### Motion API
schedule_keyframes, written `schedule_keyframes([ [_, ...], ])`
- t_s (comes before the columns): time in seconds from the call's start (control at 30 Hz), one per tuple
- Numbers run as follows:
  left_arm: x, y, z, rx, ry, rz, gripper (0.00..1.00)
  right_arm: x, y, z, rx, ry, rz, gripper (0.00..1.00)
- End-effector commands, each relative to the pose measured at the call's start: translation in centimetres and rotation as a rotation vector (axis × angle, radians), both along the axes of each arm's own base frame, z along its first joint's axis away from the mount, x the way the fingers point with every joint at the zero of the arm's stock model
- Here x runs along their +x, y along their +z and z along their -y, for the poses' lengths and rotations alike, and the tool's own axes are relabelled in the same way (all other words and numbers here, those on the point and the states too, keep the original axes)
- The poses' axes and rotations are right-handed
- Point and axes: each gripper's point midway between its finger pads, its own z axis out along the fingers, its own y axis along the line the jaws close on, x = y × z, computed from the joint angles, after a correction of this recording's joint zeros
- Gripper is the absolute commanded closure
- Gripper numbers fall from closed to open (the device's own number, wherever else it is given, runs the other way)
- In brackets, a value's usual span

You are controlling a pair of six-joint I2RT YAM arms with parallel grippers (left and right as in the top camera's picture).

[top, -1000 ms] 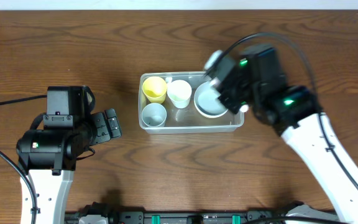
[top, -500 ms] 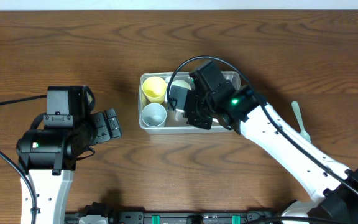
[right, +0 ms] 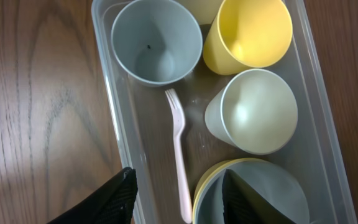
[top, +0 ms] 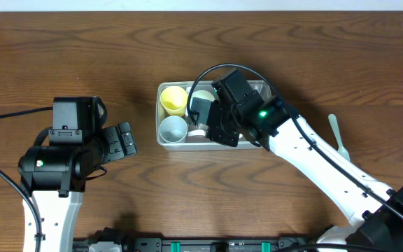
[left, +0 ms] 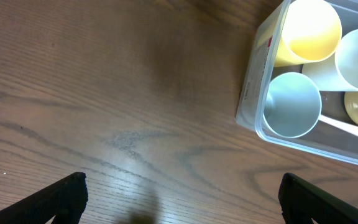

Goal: Pack container
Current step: 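Carry the white fork into the container and release it, then move the right gripper to the pale green spoon and grasp its handle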

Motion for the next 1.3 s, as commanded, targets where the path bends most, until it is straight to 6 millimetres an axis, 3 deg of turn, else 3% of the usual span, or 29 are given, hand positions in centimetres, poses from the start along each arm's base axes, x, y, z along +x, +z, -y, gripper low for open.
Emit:
schedule_keyframes([
  [0.0, -0.1, -0.1, -0.3, 0.009, 0.012, -0.004, 0.02, 0.3, 0.4, -0.3, 0.043, -0.084, -0.034, 0.53],
  [0.13, -0.1, -0.1, -0.3, 0.01, 0.012, -0.004, 0.02, 2.8, 2.2, 1.1, 0.117, -0.361, -0.024, 0.5],
  [0.23, -0.1, -0.1, -0.3, 0.01, 0.011, -0.004, 0.02, 5.2, 4.9, 4.7, 0.176, -0.64, 0.043, 0.41],
  [0.3, -0.1, -0.1, -0.3, 0.01, 0.012, -0.005, 0.02, 6.8, 7.5, 9.3, 0.239, -0.896, 0.101, 0.31],
  [0.4, -0.1, -0.1, -0.3, 0.01, 0.011, -0.004, 0.02, 7.4, 10.1, 15.6, 0.32, -1.132, 0.124, 0.29],
  [0.53, -0.1, -0.1, -0.3, 0.01, 0.012, -0.004, 0.02, 6.4, 10.9, 25.5, 0.314, -1.4, 0.121, 0.23],
  [0.67, -0.1, -0.1, -0.3, 0.01, 0.012, -0.004, 0.02, 3.9, 8.1, 33.2, 0.16, -1.524, 0.034, 0.21],
  [0.8, -0.1, -0.1, -0.3, 0.01, 0.012, -0.003, 0.02, 1.2, 3.8, 37.1, -0.01, -1.557, -0.134, 0.2],
  [0.93, -0.1, -0.1, -0.3, 0.01, 0.012, -0.003, 0.02, 0.1, -0.3, 38.4, -0.125, -1.544, -0.291, 0.18],
  [1.27, 0.3, 0.1, -0.3, 0.009, 0.012, 0.015, 0.02, -0.3, -8.4, 38.0, -0.275, -1.442, -0.57, 0.18],
])
